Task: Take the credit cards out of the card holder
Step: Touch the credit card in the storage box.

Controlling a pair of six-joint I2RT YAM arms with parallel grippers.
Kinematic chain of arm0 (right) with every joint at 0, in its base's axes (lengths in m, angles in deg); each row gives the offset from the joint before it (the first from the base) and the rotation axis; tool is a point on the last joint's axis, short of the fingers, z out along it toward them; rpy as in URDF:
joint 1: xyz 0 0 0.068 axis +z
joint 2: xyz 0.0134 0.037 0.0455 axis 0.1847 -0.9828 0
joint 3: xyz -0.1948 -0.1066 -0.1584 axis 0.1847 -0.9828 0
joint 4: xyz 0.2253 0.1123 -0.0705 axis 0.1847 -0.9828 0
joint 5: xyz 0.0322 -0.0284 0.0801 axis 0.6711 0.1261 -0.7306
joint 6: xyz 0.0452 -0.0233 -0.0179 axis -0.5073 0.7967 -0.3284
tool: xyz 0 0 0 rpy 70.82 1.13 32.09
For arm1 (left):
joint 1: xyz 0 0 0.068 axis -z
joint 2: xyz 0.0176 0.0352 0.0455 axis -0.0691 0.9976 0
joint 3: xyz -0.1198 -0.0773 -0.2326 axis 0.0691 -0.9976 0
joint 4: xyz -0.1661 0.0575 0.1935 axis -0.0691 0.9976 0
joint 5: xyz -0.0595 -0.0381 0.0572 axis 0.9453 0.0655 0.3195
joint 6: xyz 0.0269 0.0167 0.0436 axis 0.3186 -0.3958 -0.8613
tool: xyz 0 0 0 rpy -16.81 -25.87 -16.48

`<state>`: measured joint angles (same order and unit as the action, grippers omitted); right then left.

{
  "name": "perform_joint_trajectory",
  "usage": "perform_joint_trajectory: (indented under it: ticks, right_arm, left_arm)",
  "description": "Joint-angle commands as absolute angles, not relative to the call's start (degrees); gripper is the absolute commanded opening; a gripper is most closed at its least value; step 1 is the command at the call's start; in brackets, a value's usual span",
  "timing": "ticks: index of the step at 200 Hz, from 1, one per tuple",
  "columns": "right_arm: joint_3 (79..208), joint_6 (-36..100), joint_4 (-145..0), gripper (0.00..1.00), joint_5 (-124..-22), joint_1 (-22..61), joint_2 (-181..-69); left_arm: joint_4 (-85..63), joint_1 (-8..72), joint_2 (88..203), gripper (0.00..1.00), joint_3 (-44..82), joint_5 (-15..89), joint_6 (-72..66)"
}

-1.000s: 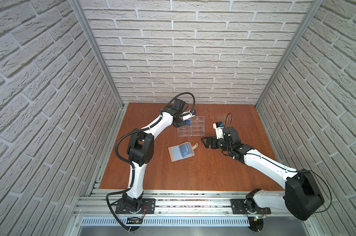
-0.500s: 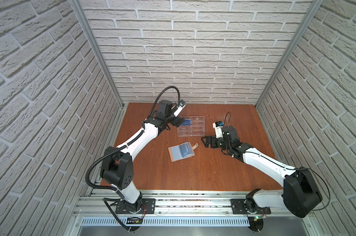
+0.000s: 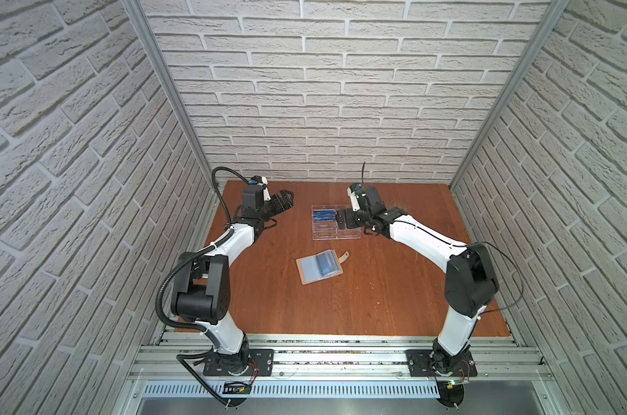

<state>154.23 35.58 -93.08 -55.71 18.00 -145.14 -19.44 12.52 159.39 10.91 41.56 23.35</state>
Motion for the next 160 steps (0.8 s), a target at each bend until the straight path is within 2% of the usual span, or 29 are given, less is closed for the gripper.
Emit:
perform_joint_trajectory:
  ticks: [1,64,160]
  right_arm:
    - [158.3,41.0,-96.9,0.99,-50.1,20.9,-148.0]
    - [167.8,41.4,-98.9,1.0,-42.1,23.5,-157.9]
    - [175.2,38.5,-97.0,0.99,-31.1,24.4,-165.0]
  left_arm:
    - [-20.3,13.1,160.5,0.98,12.5,45.4,29.7]
    - [-24.4,13.8,161.7,0.98,9.8,47.0,35.1]
    - [-27.5,13.9,163.1,0.98,6.9,49.1,36.3]
